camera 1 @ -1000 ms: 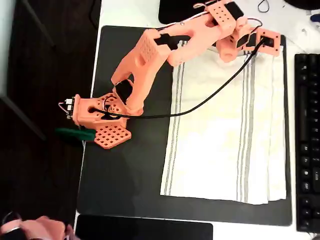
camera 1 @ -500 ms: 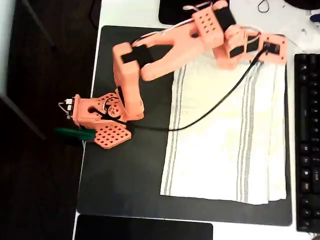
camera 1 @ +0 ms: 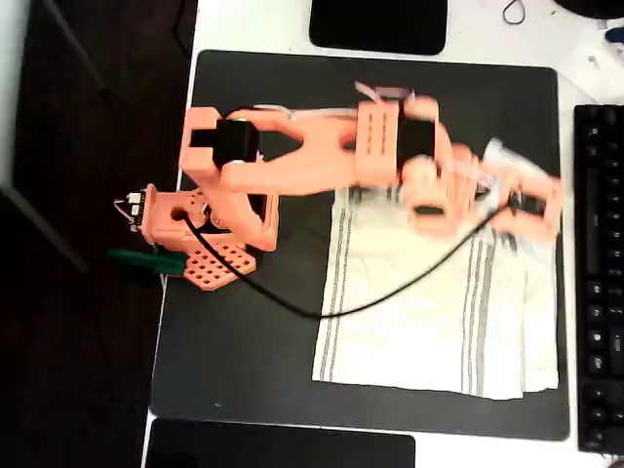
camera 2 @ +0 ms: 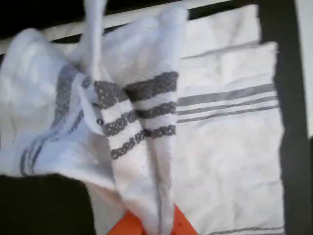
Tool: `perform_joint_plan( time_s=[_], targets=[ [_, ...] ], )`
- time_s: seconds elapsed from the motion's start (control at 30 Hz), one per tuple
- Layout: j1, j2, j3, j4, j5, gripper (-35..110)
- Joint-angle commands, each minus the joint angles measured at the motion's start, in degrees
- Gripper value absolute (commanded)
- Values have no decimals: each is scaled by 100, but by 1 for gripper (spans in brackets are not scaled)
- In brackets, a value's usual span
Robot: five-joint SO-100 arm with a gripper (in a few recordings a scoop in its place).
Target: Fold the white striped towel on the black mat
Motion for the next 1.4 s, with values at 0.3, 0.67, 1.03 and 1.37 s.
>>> perform_joint_plan(
  time_s=[0.3,0.67,1.03,1.37],
  targets=[
    [1354,-510,-352,-615,-809,0],
    [2232,-870,-70,-1230,-1292,0],
    [2584,-879,185,-1758,-1336,17],
    [2030,-62,519,-264,-1222,22]
  ],
)
